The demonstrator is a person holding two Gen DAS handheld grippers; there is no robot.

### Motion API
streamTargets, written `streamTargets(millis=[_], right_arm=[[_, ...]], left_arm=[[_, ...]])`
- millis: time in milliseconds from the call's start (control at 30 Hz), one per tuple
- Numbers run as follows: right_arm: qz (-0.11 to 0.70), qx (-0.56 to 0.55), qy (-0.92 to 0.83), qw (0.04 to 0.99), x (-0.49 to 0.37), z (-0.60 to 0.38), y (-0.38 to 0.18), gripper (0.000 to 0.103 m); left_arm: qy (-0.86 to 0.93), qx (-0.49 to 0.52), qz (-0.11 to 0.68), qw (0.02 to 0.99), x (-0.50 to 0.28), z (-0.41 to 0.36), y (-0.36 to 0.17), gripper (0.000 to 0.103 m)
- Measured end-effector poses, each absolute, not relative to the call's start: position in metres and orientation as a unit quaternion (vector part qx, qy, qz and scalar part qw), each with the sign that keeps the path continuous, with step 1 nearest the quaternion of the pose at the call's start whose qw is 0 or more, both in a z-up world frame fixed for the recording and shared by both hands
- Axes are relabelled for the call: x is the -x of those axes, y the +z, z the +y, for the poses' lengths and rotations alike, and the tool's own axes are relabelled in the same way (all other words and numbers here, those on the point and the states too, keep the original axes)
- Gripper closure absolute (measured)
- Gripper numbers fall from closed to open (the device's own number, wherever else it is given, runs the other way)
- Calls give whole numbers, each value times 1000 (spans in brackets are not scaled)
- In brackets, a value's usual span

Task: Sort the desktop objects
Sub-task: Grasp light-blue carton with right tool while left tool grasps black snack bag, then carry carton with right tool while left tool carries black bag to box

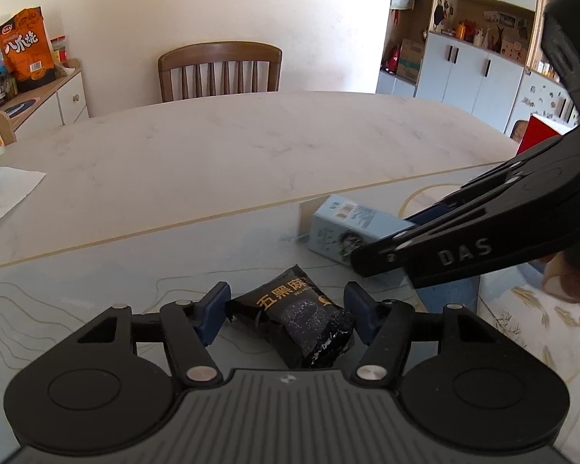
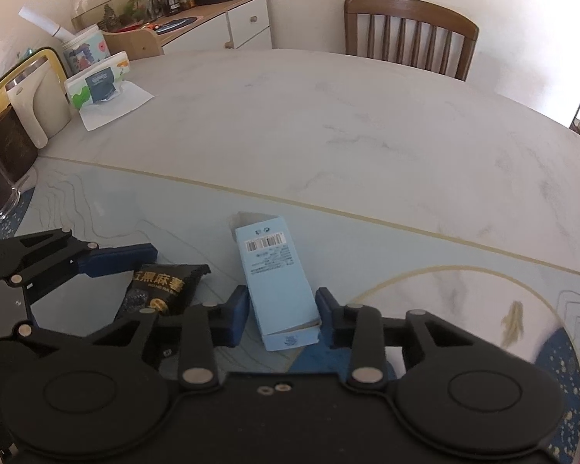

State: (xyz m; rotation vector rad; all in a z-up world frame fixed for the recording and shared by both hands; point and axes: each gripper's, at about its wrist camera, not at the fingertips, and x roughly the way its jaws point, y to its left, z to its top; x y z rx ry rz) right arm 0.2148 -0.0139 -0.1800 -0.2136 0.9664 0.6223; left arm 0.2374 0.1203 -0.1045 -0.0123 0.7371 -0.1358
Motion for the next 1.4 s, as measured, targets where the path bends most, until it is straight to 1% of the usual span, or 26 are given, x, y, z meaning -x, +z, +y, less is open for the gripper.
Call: streamTargets(millis=[67,100,133,333,833,1400], right_arm=[[458,97,286,836,-213,-19,-179,69],[459,95,283,837,-213,-22,-178,72],[460,93,279,838,-211,-25,-177,73],[463,93,264,841,-201,-43,-173,74],[472,63,239,846,-160,-95,-162,74],[442,10,217,870,-112,-181,-114,74]], left_arm=[[-62,4,362,930,-238,119,-104,40],[-62,6,362,930,-238,119,-103,40],[-61,7,363,930,-237,119,-103,40],[-67,1,368,927,-230,113,-102,41],[-99,10,370,924,-195,74,-78,42],[-161,-5,344,925,-175,-7,-33,42]])
